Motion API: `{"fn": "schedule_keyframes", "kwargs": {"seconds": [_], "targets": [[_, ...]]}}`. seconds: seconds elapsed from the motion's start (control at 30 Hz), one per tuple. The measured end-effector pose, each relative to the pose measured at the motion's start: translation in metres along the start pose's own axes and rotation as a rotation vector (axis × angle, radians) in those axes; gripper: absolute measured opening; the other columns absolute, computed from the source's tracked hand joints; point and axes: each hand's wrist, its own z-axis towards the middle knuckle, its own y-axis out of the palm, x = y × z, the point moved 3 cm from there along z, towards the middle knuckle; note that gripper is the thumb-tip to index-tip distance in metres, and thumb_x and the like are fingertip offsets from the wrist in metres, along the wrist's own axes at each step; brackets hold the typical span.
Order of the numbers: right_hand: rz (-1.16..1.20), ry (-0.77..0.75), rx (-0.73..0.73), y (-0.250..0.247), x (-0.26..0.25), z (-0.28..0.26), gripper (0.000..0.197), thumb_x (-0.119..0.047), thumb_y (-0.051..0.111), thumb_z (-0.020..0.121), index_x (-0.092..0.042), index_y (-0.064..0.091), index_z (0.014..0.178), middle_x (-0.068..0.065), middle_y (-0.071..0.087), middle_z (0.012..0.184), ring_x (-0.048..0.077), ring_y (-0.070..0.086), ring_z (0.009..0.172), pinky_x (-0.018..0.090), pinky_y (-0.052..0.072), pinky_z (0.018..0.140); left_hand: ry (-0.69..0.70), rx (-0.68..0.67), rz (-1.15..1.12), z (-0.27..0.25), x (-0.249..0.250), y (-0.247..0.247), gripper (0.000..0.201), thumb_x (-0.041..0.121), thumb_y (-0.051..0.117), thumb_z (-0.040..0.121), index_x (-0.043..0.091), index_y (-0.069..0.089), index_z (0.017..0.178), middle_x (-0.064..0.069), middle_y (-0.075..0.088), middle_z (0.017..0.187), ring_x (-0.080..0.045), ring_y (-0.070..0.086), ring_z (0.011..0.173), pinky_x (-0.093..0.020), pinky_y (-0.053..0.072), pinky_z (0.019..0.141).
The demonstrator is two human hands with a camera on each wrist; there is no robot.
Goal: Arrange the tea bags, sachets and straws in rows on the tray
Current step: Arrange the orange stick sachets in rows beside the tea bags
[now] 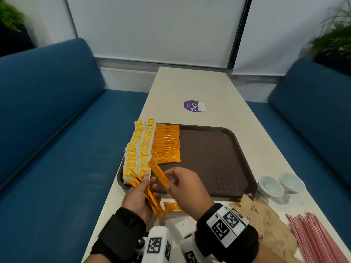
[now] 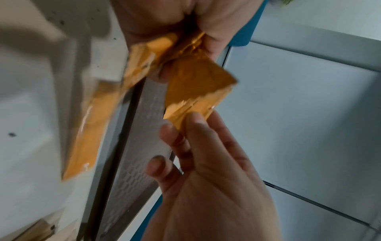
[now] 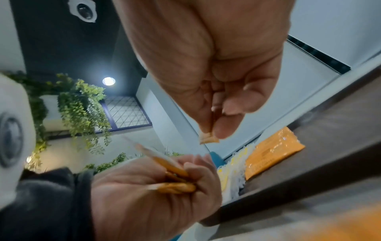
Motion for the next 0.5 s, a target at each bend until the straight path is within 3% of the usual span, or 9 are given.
{"fn": "schedule_keyframes", "kwargs": {"seconds": [0.1, 0.2, 0.27, 0.33, 0.4, 0.5], "targets": [[-0.239, -0.152, 0.126, -0.009, -0.004, -0.002, 0.024, -0.010, 0.052, 0.088, -0.021, 0.068, 0.103, -0.008, 0.054, 0.094, 0.012, 0.057, 0.084, 0.028, 0.049, 0.072, 0.016, -0.031, 0.013, 0.001, 0.004, 0.005, 0.021, 0.028, 0.051, 0.094, 0.011, 0.055, 0.083, 0.000, 0.049, 0.055, -0.006, 0.045, 0.036, -0.016, 0.039, 0.034], [-0.356, -0.356, 0.355, -0.014, -0.002, -0.005, 0.015, -0.007, 0.061, 0.072, -0.017, 0.072, 0.076, -0.006, 0.057, 0.075, 0.011, 0.054, 0.059, 0.019, 0.039, 0.045, 0.055, -0.086, 0.034, -0.003, 0.007, 0.012, 0.031, 0.041, 0.052, 0.087, 0.012, 0.050, 0.076, 0.001, 0.044, 0.055, -0.005, 0.040, 0.036, -0.014, 0.036, 0.033], [-0.392, -0.455, 0.489, -0.017, 0.001, -0.007, 0.008, -0.010, 0.064, 0.070, -0.015, 0.068, 0.065, -0.005, 0.053, 0.068, 0.009, 0.049, 0.056, 0.016, 0.032, 0.041, 0.081, -0.140, 0.054, -0.006, 0.009, 0.013, 0.036, 0.048, 0.054, 0.075, 0.013, 0.051, 0.079, 0.002, 0.044, 0.056, -0.005, 0.040, 0.037, -0.014, 0.036, 0.034], [-0.366, -0.510, 0.562, -0.019, 0.002, -0.008, 0.019, -0.015, 0.061, 0.079, -0.011, 0.062, 0.060, -0.003, 0.051, 0.067, 0.009, 0.045, 0.057, 0.016, 0.030, 0.043, 0.116, -0.168, 0.085, -0.008, 0.012, 0.013, 0.031, 0.043, 0.056, 0.075, 0.013, 0.054, 0.086, 0.002, 0.047, 0.056, -0.004, 0.042, 0.038, -0.015, 0.037, 0.034], [-0.343, -0.557, 0.604, -0.021, 0.005, -0.007, 0.025, -0.019, 0.057, 0.082, -0.009, 0.059, 0.059, -0.001, 0.051, 0.068, 0.009, 0.044, 0.058, 0.017, 0.031, 0.044, 0.145, -0.161, 0.140, -0.008, 0.014, 0.012, 0.015, 0.027, 0.058, 0.084, 0.013, 0.057, 0.089, 0.001, 0.049, 0.056, -0.005, 0.043, 0.039, -0.015, 0.038, 0.035], [-0.267, -0.565, 0.558, -0.016, 0.013, -0.003, 0.017, -0.016, 0.059, 0.080, -0.010, 0.064, 0.065, -0.002, 0.054, 0.076, 0.007, 0.047, 0.064, 0.019, 0.039, 0.047, 0.202, -0.137, 0.197, -0.007, 0.019, 0.009, 0.006, 0.009, 0.056, 0.089, 0.013, 0.060, 0.089, 0.000, 0.051, 0.055, -0.005, 0.046, 0.040, -0.017, 0.040, 0.035]]}}
